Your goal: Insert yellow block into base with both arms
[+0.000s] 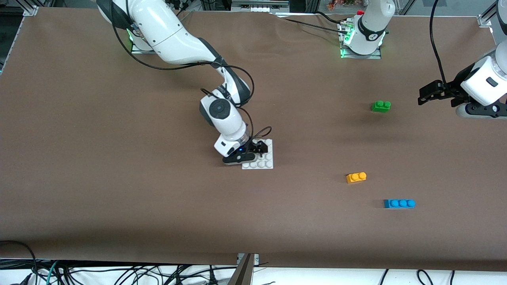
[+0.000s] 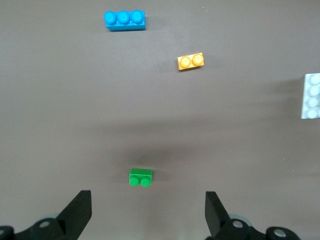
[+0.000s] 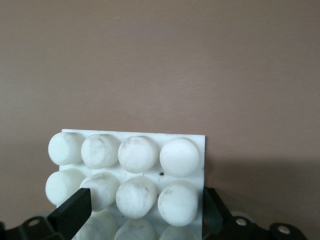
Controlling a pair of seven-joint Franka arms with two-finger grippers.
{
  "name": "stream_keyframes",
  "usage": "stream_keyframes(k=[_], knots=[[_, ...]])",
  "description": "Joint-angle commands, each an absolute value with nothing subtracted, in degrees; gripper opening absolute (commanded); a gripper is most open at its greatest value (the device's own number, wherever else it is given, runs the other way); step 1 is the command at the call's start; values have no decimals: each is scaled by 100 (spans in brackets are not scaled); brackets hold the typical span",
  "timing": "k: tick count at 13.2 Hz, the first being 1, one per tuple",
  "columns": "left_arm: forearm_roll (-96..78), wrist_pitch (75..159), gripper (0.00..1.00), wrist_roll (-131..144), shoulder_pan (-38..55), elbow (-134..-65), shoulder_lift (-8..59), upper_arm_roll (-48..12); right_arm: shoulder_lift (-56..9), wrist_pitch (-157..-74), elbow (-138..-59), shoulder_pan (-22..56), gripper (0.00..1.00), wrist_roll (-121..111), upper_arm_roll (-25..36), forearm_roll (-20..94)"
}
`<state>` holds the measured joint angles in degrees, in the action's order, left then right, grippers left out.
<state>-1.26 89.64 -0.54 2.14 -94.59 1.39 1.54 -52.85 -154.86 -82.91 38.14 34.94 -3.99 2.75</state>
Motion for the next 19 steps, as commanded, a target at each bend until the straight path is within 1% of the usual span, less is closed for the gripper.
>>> stream_keyframes(k=[1,5,10,14,16,19], knots=[[0,8815,100,-149,237,-9272,229,167,-5598,-15478,-7840,3929,100,3665,-422,228],[9,8824,100,-141,237,-9264,229,158,-5634,-15486,-7770,3920,100,3831,-431,246],[-26,8850,100,-114,237,-9264,281,167,-5959,-15478,-7217,4131,100,4096,-431,228],[-62,8859,100,-105,220,-9264,308,167,-5959,-15417,-7216,4140,100,4315,-431,246],[-62,8859,100,-149,211,-9264,308,167,-5889,-15058,-7216,4026,100,4298,-431,246],[-62,8859,100,-97,211,-9229,316,167,-5845,-14977,-7225,3929,100,4289,-431,264]])
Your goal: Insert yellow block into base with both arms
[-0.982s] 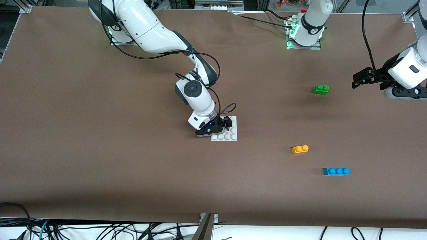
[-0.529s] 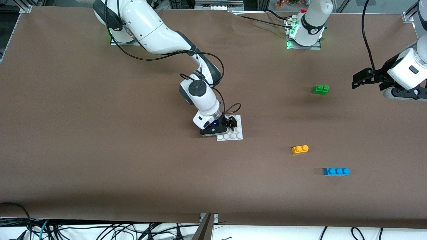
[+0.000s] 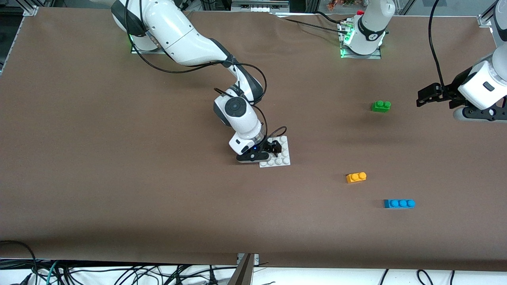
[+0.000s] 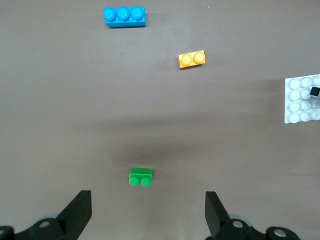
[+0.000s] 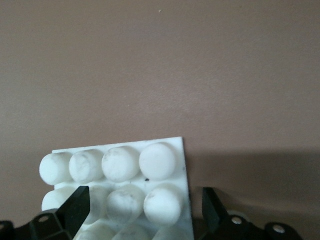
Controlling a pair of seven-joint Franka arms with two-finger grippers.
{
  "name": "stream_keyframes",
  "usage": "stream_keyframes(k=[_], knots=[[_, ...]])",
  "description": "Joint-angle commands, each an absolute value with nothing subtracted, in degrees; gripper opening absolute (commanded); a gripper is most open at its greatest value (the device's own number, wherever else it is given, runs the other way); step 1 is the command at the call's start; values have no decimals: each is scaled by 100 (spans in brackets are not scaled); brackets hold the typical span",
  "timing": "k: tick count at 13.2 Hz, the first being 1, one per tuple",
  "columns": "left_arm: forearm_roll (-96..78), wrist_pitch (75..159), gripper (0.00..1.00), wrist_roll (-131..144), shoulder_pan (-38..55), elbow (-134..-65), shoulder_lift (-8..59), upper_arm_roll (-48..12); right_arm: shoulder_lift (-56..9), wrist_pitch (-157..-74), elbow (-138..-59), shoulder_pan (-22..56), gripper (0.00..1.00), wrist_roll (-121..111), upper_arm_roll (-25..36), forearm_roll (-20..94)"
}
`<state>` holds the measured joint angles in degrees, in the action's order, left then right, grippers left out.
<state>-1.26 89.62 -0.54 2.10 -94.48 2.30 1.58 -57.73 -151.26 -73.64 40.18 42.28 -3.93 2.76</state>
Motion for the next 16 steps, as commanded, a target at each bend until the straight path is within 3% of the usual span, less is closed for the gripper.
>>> stream_keyframes(k=[1,5,9,12,16], knots=[[-62,8859,100,-71,254,-9185,343,158,-5845,-14977,-7233,3920,100,4306,-431,272],[-97,8868,100,88,308,-8886,711,132,-5740,-14759,-7251,3859,100,4474,-554,290],[-149,8895,100,263,308,-8711,1045,44,-4845,-13389,-7295,2991,100,4061,-703,325],[-158,9122,100,342,308,-8394,1501,44,-3853,-12239,-7592,2121,100,3554,-703,290],[-263,10421,100,483,360,-8367,2239,35,-1798,-10639,-8804,663,100,1218,-677,299]])
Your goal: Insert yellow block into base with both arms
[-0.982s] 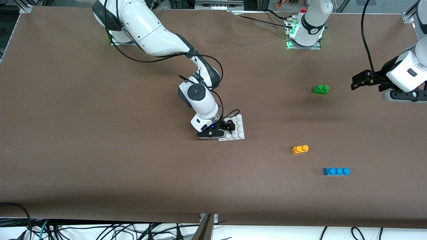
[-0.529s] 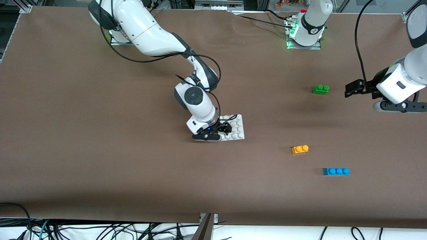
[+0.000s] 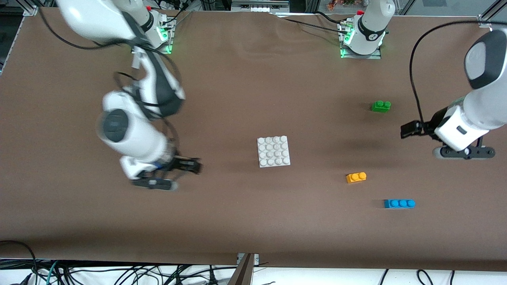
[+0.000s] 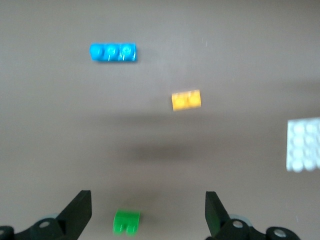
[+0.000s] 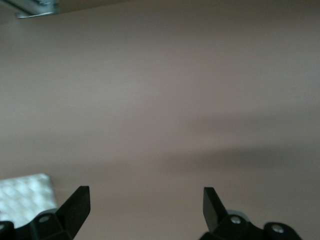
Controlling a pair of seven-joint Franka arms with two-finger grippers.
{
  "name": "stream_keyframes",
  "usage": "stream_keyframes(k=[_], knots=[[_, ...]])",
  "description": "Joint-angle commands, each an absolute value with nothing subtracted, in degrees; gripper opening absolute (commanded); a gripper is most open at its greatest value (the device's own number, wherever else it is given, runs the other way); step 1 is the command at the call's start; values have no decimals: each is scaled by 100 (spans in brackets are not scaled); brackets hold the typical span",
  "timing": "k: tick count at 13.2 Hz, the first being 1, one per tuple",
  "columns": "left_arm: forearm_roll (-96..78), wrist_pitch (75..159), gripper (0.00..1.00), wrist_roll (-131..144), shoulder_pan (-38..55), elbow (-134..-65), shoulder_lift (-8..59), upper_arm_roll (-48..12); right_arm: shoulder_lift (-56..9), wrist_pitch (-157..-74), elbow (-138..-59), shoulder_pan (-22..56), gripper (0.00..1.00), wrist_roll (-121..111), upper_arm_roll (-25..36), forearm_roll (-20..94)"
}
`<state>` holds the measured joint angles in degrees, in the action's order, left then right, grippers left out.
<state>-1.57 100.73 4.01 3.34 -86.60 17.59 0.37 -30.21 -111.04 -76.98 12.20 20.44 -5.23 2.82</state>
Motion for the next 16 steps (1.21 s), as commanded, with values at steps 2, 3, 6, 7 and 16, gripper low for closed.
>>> stream_keyframes(k=[2,3,6,7,16], knots=[[-264,10835,100,483,456,-8376,2609,26,-1137,-9760,-8895,274,100,722,-590,264],[-255,11037,100,475,535,-8385,2784,26,-934,-9504,-8895,264,100,529,-389,255],[-202,11617,100,440,642,-8437,3312,26,-546,-9308,-8903,246,100,193,-176,272],[-228,11724,100,431,642,-8446,3461,26,-501,-9308,-8903,246,100,193,-115,255],[-299,13323,100,501,888,-9141,4166,-9,-264,-9343,-9272,246,100,316,-18,141]])
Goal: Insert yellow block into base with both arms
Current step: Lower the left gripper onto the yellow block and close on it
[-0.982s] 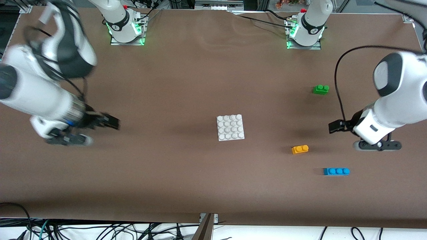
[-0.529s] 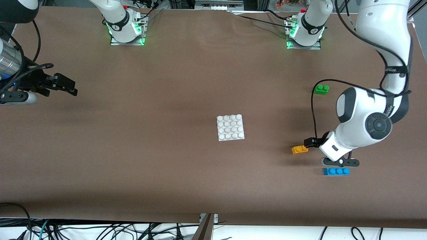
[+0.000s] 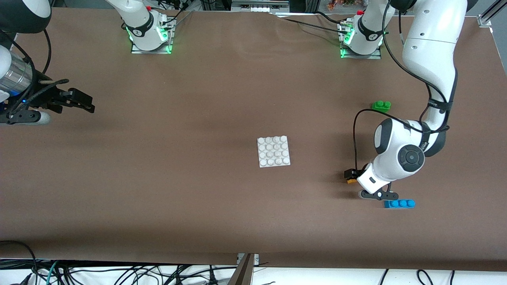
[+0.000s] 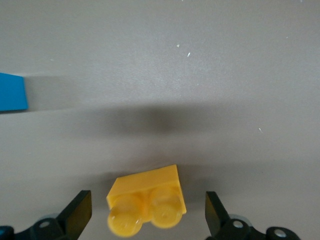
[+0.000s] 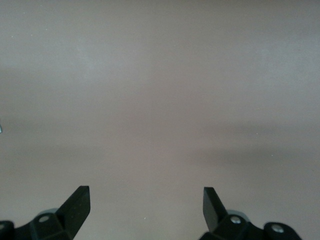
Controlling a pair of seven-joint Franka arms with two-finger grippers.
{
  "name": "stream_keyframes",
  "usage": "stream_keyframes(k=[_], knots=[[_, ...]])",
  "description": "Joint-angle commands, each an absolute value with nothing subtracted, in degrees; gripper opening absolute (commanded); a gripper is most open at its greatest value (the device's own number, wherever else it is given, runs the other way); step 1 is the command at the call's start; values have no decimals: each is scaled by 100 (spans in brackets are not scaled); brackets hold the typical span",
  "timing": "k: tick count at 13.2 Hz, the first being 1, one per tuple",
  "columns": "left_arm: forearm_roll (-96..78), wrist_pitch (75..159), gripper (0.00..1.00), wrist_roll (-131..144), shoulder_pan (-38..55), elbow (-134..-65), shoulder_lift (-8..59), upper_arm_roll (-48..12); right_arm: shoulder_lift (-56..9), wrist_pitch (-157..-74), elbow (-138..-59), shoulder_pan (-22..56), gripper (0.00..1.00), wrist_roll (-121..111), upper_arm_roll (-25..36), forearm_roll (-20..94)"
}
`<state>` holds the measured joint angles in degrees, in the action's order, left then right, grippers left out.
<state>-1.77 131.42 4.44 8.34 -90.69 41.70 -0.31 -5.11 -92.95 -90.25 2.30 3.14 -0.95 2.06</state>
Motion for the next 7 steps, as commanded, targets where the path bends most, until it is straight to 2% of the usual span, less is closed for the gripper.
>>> stream_keyframes(k=[1,7], knots=[[-290,13376,100,501,914,-9149,4218,-9,-255,-9343,-9272,255,100,316,9,88],[-290,13386,100,510,870,-9237,4298,0,-255,-9334,-9308,255,100,316,18,-35]])
